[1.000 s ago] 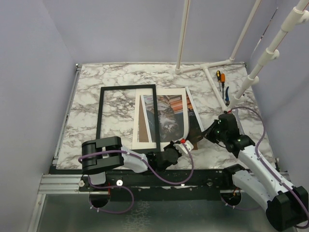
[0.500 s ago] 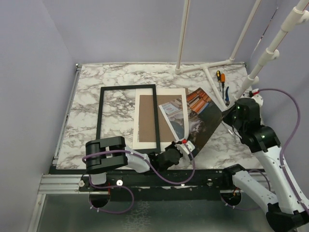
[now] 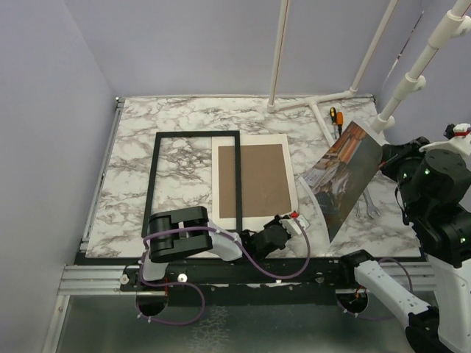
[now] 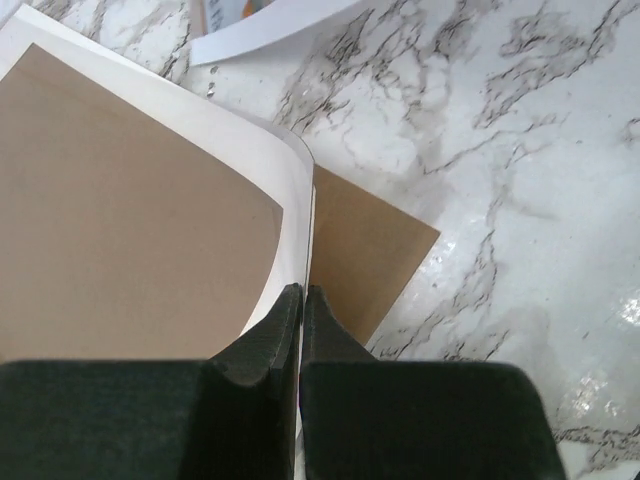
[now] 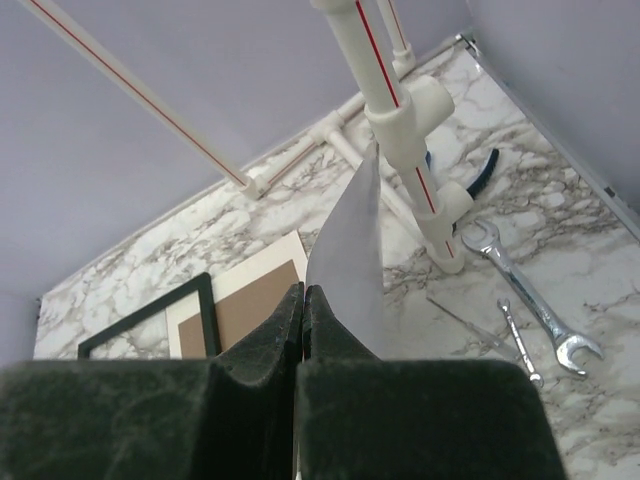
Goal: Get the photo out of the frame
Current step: Pick up the photo from the photo frame, then move the photo frame item to the photo frame.
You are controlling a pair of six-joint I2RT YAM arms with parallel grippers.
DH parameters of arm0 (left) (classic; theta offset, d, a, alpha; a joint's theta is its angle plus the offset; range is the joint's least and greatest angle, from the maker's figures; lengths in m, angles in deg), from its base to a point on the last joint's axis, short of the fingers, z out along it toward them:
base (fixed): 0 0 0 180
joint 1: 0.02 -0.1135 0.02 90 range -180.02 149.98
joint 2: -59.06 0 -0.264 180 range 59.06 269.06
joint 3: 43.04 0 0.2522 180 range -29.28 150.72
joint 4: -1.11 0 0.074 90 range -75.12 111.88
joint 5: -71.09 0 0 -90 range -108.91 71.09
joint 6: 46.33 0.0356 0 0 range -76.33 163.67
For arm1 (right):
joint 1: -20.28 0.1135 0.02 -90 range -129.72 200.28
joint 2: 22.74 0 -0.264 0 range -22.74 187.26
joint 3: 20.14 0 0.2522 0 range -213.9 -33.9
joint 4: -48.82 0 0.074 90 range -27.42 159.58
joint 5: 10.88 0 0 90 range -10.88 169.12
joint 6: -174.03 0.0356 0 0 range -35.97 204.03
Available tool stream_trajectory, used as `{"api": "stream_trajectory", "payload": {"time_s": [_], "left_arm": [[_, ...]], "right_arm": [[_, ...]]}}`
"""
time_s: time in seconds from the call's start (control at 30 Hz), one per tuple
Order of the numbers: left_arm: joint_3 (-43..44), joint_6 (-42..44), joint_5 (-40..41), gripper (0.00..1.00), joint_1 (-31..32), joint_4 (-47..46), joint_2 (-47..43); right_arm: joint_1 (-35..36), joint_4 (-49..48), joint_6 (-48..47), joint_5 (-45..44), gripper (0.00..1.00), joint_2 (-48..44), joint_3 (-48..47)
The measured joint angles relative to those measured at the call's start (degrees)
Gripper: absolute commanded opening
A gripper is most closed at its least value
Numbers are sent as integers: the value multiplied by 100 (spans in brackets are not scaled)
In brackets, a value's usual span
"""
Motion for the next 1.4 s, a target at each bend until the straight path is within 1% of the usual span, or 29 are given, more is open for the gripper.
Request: {"api": "stream_trajectory", "payload": {"time_s": [0.13,0.17,0.2,0.3,0.33,0.4,0.5,0.57,0.63,0.73,0.77,0.8,0.9,0.97,1.0,1.03,1.07,1.1,1.13,1.2,1.27,1.4], "left_arm": [[201,2,-118,0,0,9,133],[223,2,-140,2,0,7,153],[236,2,-153,10,0,7,166],[240,4,-197,50,0,-9,195],[243,-15,-236,58,0,-24,201],[243,-48,-343,67,11,-9,208],[245,-151,-431,73,13,114,184],[199,-216,-435,76,13,282,26],[125,-319,-428,76,11,457,-258],[66,-527,-431,76,-24,817,-935],[61,-675,-442,78,-50,944,-1165],[57,-728,-439,80,-105,1095,-1432],[42,-1185,-428,79,-409,1576,-2041],[168,-1639,-345,79,-739,2197,-2308],[317,-1891,-328,79,-911,2570,-2323],[625,-2186,-334,79,-1161,3152,-2256],[896,-2391,-334,80,-1366,3543,-2151],[1108,-2594,-339,82,-1541,3840,-2063],[1349,-2837,-341,85,-1744,4175,-1945],[1598,-3265,-321,88,-2074,4605,-1799],[1670,-3716,-232,90,-2308,4944,-1692],[1943,-4299,-83,81,-2551,5458,-1222]], "right_arm": [[0,2,-269,20,1,26,-385],[0,4,-319,26,0,26,-450],[0,7,-374,35,0,26,-520],[0,11,-527,114,1,26,-710],[0,11,-557,138,0,26,-745],[0,22,-638,201,1,28,-811],[0,81,-715,317,0,57,-903],[0,98,-767,415,0,107,-992],[0,94,-815,553,1,168,-1084],[0,81,-857,789,1,238,-1172],[0,79,-866,855,0,258,-1189],[0,70,-870,940,0,284,-1207],[0,13,-890,1121,1,356,-1215],[0,-39,-890,1224,1,400,-1209],[0,-76,-887,1276,1,415,-1189],[0,-94,-887,1325,1,424,-1165],[0,-118,-887,1353,0,428,-1145],[0,-155,-885,1388,0,431,-1108],[0,-181,-885,1412,1,431,-1075],[0,-216,-885,1453,1,433,-1014],[0,-238,-885,1480,1,433,-942],[0,-289,-885,1515,1,407,-769]]}}
